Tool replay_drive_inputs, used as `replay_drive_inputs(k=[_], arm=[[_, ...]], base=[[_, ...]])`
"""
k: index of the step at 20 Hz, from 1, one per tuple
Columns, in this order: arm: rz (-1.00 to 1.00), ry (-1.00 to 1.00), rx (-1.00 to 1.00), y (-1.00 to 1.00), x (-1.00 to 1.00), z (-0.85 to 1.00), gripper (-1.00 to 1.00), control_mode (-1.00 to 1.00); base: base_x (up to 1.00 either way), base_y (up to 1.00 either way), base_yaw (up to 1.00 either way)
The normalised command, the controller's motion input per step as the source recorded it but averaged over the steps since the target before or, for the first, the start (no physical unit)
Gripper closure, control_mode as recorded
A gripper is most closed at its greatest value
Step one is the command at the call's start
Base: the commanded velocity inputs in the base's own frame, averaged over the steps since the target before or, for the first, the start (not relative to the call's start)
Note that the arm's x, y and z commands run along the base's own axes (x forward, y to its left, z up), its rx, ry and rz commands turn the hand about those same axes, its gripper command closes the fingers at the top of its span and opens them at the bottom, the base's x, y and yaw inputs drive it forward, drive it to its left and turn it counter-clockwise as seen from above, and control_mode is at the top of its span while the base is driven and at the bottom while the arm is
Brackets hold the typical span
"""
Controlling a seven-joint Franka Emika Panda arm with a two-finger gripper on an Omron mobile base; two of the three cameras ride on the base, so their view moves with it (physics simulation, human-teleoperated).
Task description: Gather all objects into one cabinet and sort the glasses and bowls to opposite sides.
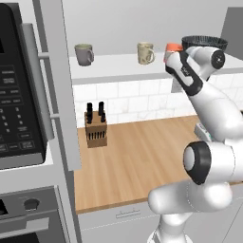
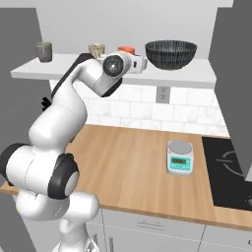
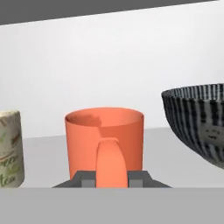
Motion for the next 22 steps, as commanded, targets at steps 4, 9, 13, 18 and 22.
replay_drive_inputs(k=[4, 9, 13, 18, 22], arm=[[0.1, 0.0, 0.0, 0.05, -0.53, 0.04, 1.0, -1.0], [0.17, 0.01, -0.01, 0.37, -0.33, 0.09, 1.0, -1.0], [0.19, 0.0, -0.03, 0.39, -0.5, 0.06, 1.0, -1.0], [0.14, 0.0, -0.04, 0.55, -0.39, 0.17, 1.0, -1.0], [0.12, 0.0, -0.05, 0.63, -0.25, 0.1, 1.0, -1.0]], base=[[0.0, 0.0, 0.0], [0.0, 0.0, 0.0], [0.0, 0.0, 0.0], [0.0, 0.0, 0.0], [0.0, 0.0, 0.0]])
